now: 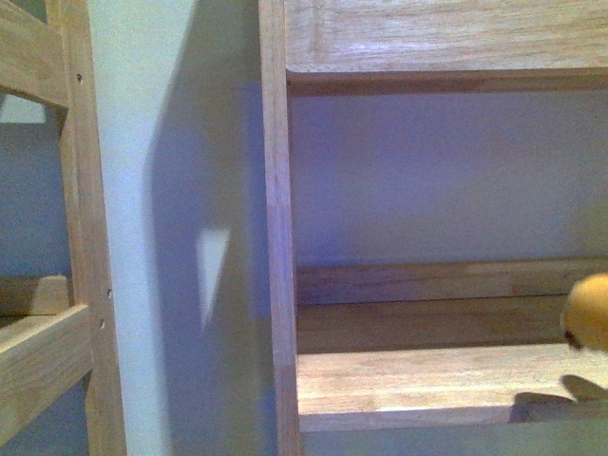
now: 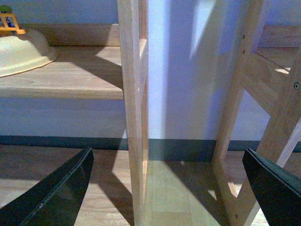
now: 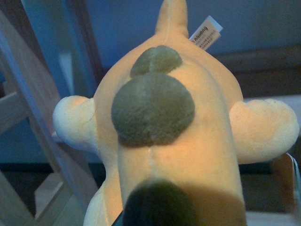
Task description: Put away toys
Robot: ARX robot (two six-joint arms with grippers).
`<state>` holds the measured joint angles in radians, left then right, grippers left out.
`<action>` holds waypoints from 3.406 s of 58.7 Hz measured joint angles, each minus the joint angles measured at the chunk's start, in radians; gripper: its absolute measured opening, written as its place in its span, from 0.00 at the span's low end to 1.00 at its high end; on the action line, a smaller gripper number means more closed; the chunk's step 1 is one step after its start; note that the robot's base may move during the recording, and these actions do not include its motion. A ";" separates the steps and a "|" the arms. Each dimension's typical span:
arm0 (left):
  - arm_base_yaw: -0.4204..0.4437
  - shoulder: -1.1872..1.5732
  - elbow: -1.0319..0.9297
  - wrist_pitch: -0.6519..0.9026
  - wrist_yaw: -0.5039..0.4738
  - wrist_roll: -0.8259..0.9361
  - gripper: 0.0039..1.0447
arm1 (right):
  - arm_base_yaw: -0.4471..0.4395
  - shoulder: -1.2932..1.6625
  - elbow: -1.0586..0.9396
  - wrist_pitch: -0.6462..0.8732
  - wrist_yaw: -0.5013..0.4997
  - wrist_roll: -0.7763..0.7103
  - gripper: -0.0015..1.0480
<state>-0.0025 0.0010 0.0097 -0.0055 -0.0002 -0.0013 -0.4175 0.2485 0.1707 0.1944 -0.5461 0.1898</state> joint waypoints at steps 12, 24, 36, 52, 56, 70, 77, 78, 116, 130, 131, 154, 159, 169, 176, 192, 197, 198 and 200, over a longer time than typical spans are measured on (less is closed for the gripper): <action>0.000 0.000 0.000 0.000 0.000 0.000 0.94 | 0.024 0.187 0.270 0.128 0.064 -0.017 0.07; 0.000 0.000 0.000 0.000 0.000 0.000 0.94 | 0.095 0.400 0.552 0.170 0.140 -0.026 0.07; 0.000 0.000 0.000 0.000 0.000 0.000 0.94 | 0.155 0.647 0.884 0.122 0.209 -0.062 0.07; 0.000 0.000 0.000 0.000 0.000 0.000 0.94 | 0.256 0.966 1.300 -0.041 0.284 -0.095 0.07; 0.000 0.000 0.000 0.000 0.000 0.000 0.94 | 0.282 1.056 1.421 -0.100 0.306 -0.084 0.07; 0.000 0.000 0.000 0.000 0.000 0.000 0.94 | 0.381 1.309 1.760 -0.285 0.348 -0.053 0.07; 0.000 0.000 0.000 0.000 0.000 0.000 0.94 | 0.426 1.388 1.854 -0.340 0.354 -0.039 0.07; 0.000 0.000 0.000 0.000 0.000 0.000 0.94 | 0.435 1.403 1.870 -0.349 0.354 -0.034 0.07; 0.000 0.000 0.000 0.000 0.000 0.000 0.94 | 0.549 1.692 2.248 -0.484 0.366 0.092 0.07; 0.000 0.000 0.000 0.000 0.000 0.000 0.94 | 0.591 1.707 2.242 -0.454 0.351 0.151 0.07; 0.000 0.000 0.000 0.000 0.000 0.000 0.94 | 0.595 1.707 2.240 -0.452 0.351 0.153 0.07; 0.000 0.000 0.000 0.000 0.000 0.000 0.94 | 0.664 1.685 2.137 -0.360 0.346 0.218 0.07; 0.000 0.000 0.000 0.000 0.000 0.000 0.94 | 0.665 1.679 2.122 -0.352 0.347 0.222 0.07; 0.000 0.000 0.000 0.000 0.000 0.000 0.94 | 0.664 1.665 2.094 -0.333 0.347 0.224 0.26; 0.000 0.000 0.000 0.000 0.000 0.000 0.94 | 0.655 1.643 2.063 -0.306 0.353 0.224 0.47; 0.000 0.000 0.000 0.000 0.000 0.000 0.94 | 0.575 1.468 1.864 -0.168 0.477 0.126 0.94; 0.000 0.000 0.000 0.000 0.000 0.000 0.94 | 0.544 1.413 1.815 -0.135 0.488 0.103 0.94; 0.000 0.000 0.000 0.000 0.000 0.000 0.94 | 0.533 1.397 1.800 -0.127 0.491 0.100 0.94; 0.000 0.000 0.000 0.000 0.000 0.000 0.94 | 0.517 1.373 1.777 -0.113 0.499 0.090 0.94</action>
<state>-0.0025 0.0010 0.0097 -0.0055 -0.0002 -0.0013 0.0998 1.6218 1.9476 0.0818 -0.0467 0.2802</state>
